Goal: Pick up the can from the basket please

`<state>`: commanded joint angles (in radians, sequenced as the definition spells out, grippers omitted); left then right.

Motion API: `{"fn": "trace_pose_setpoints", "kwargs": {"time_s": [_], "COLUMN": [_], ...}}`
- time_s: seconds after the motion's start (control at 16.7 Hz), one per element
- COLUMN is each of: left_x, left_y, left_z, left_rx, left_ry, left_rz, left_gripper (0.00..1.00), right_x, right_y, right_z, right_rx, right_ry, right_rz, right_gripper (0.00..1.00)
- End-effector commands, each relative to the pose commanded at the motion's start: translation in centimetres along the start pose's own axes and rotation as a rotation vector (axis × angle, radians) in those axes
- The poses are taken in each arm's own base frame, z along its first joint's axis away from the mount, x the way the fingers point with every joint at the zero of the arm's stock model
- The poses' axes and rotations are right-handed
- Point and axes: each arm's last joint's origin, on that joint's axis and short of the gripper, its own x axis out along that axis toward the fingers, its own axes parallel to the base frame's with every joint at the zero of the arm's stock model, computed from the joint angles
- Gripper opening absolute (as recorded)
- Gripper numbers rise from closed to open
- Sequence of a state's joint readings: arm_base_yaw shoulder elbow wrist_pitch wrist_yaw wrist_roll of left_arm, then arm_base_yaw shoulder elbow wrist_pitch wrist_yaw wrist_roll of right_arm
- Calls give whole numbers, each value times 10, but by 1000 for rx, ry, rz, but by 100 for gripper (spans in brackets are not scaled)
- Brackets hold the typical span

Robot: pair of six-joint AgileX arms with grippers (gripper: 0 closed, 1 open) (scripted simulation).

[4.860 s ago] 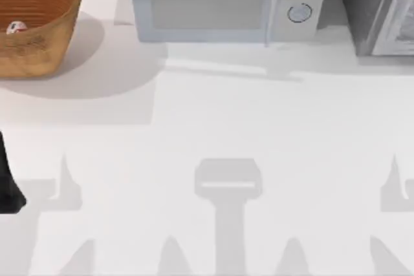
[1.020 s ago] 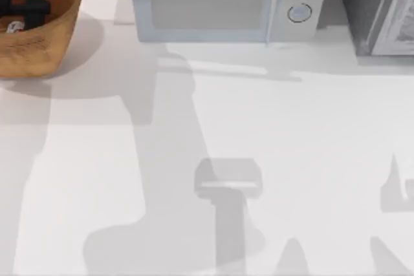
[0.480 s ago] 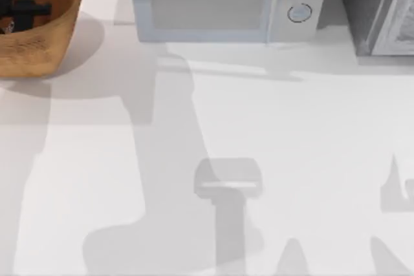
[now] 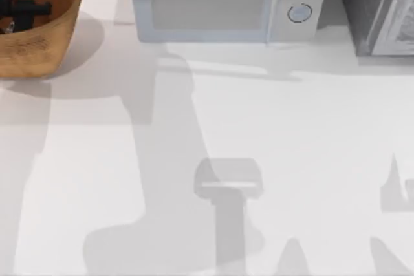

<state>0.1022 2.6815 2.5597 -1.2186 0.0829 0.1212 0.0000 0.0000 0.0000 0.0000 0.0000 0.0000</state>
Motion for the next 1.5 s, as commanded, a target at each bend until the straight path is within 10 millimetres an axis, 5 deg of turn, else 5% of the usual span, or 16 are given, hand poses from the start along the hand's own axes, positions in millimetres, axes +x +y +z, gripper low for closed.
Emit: {"fn": "trace_pose_setpoints", "kwargs": {"time_s": [0.3,0.6,0.78,1.02,1.2,1.5], "left_x": [-25,-117,-194,-264,-263,-192], "left_y": [-22,-66,-80,-81,-76,-71], "left_z": [0,-23,-72,-181,-270,-372], "left_rx": [27,70,76,60,45,30], "left_ry": [-50,-254,-443,-709,-873,-1089], "left_rz": [23,67,80,84,81,71], "left_gripper": [0,0,0,0,0,0], "right_x": [0,0,0,0,0,0], "right_y": [0,0,0,0,0,0], "right_z": [0,0,0,0,0,0], "right_rx": [0,0,0,0,0,0], "right_ry": [0,0,0,0,0,0], "right_rz": [0,0,0,0,0,0], "right_gripper": [100,100,100,100,100,100]}}
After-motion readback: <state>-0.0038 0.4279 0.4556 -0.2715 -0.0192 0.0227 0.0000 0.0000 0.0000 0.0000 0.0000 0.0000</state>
